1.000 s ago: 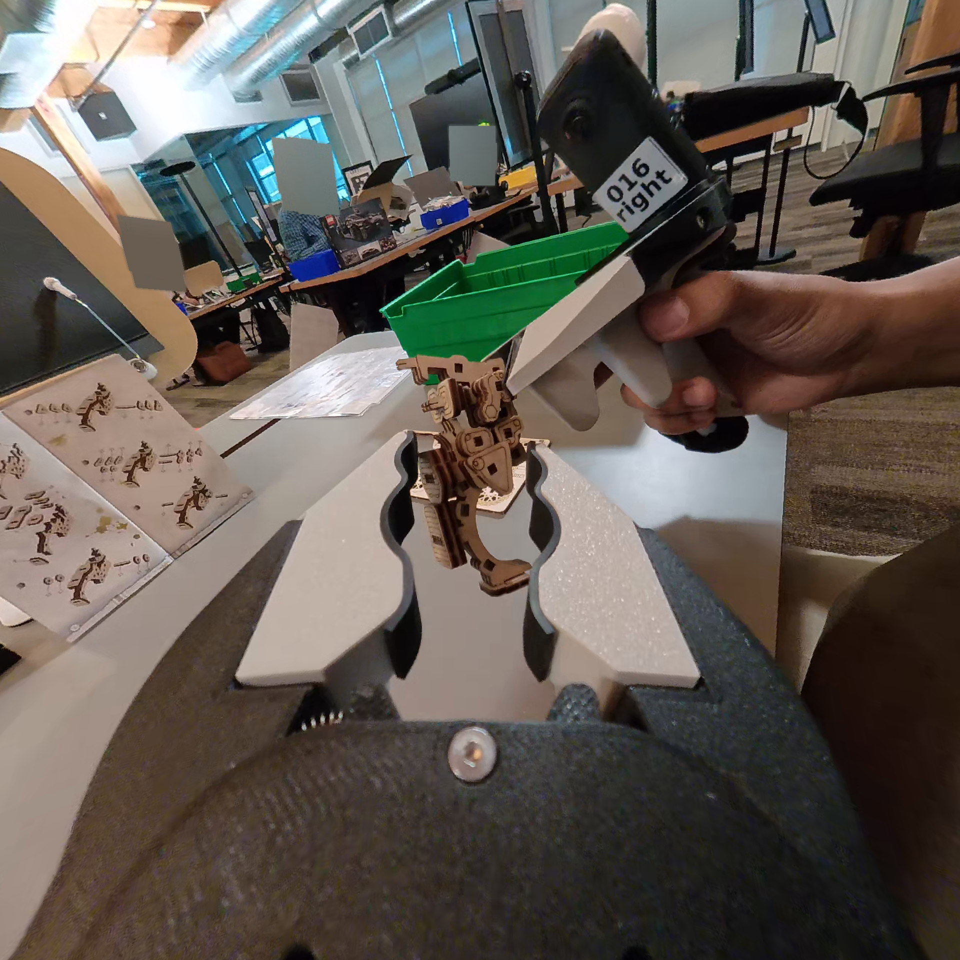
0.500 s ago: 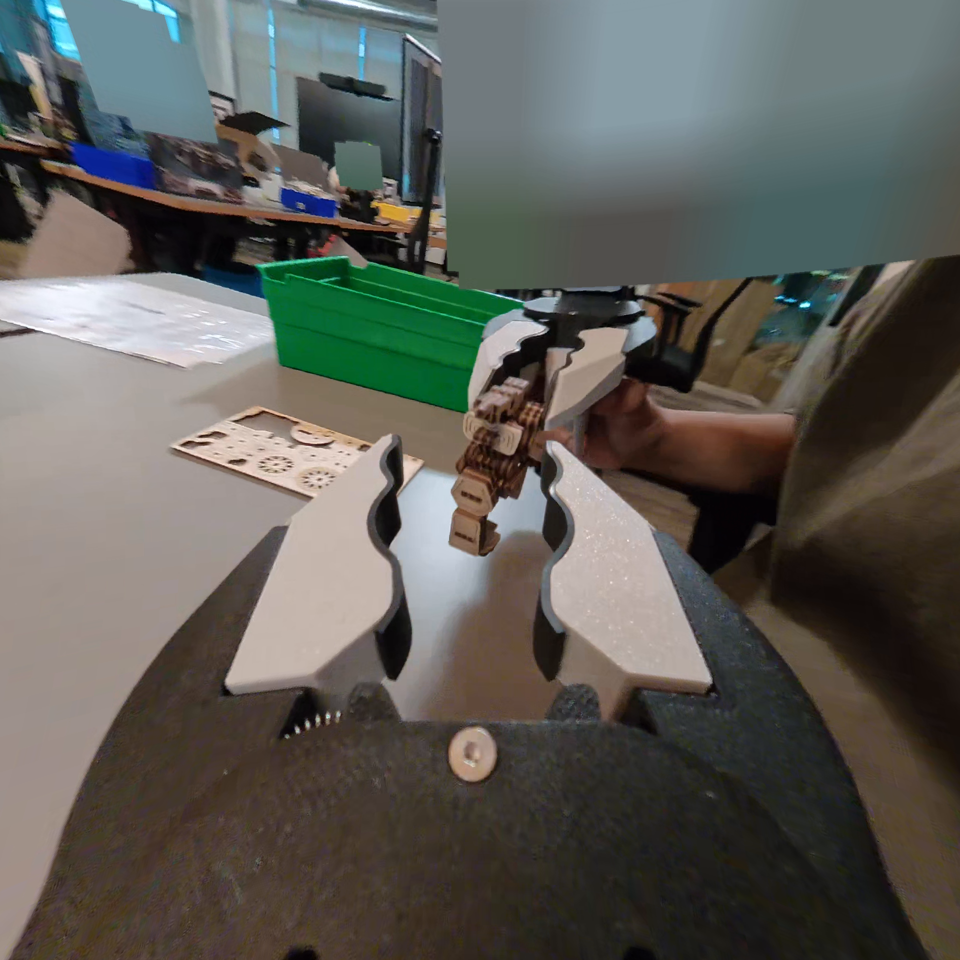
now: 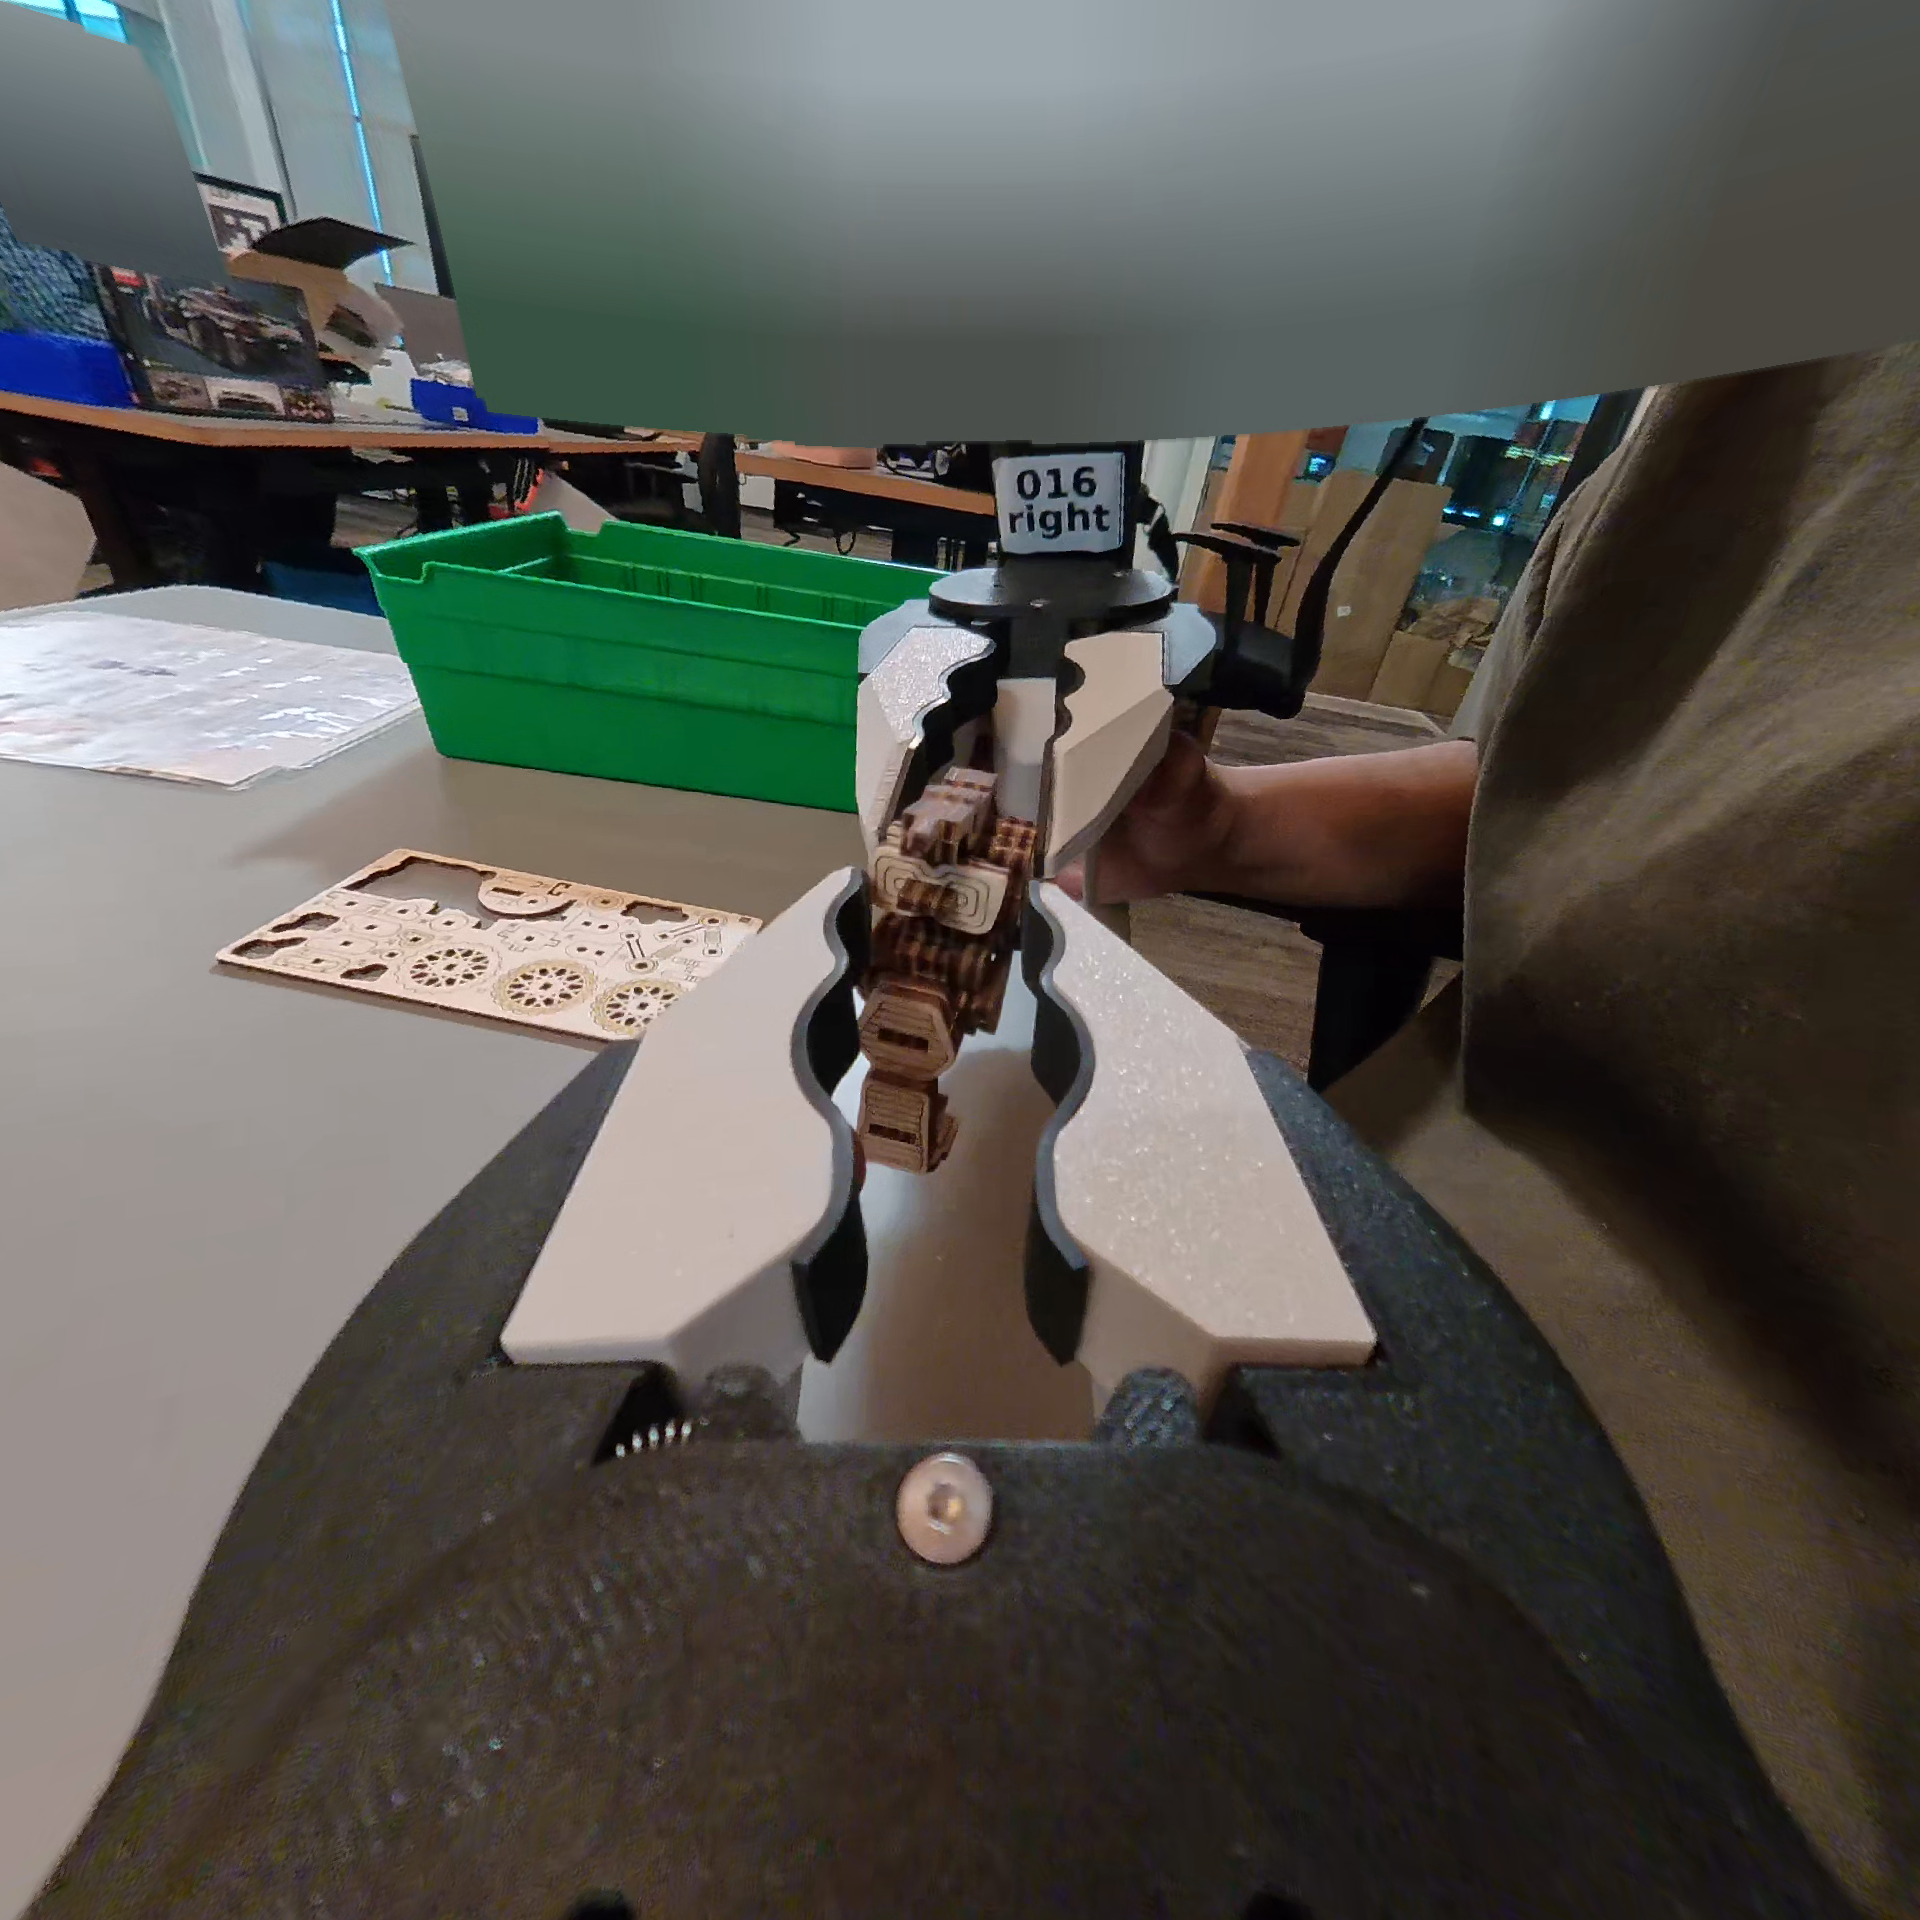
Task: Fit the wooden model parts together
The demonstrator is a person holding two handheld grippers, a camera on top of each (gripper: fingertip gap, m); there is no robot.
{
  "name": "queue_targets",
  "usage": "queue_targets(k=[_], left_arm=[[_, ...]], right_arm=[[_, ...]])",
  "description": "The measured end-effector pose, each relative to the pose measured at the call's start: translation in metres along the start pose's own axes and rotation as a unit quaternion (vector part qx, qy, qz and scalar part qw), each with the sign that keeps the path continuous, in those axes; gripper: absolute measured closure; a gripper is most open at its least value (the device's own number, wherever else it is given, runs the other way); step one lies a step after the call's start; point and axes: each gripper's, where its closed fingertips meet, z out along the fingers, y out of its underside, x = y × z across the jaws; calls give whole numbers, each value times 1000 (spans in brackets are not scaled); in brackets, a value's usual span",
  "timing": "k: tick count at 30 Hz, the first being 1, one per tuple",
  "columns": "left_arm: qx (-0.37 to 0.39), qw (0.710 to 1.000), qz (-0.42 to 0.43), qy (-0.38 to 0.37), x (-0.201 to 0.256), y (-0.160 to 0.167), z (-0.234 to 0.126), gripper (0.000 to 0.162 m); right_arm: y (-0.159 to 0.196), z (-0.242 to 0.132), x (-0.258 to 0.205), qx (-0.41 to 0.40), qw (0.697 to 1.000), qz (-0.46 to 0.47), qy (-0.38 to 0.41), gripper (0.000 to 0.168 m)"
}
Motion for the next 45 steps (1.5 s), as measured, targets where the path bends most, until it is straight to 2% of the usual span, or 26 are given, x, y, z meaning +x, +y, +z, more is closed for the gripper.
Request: queue_targets(k=[9, 14, 20, 32, 36, 40, 45], left_arm=[[10, 1000, 2, -5, -3, -4, -3, 136], [10, 1000, -1, -4, -3, -5, -3, 136], [1, 1000, -4, -1, -3, -2, -2, 136], [-9, 1000, -23, 9, -1, 0, 1, 137], [-7, 999, -36, 0, -5, 2, 2, 136], [-14, 1000, -19, -12, -8, 5, 0, 132], [-3, 999, -43, -6, -9, 2, -1, 127]], right_arm=[[-10, -10, 6, 35, 999, 16, 0, 137], [-6, -7, 4, 21, 1000, 6, 0, 138], [-1, -2, -2, 1, 1000, -14, -4, 150], [0, -4, -3, -21, 1000, -20, -1, 152], [1, -4, 2, -8, 1000, 17, -1, 152], [2, -3, 8, 12, 996, 89, -13, 152], [-1, -6, 14, 40, 985, 165, -33, 152]])
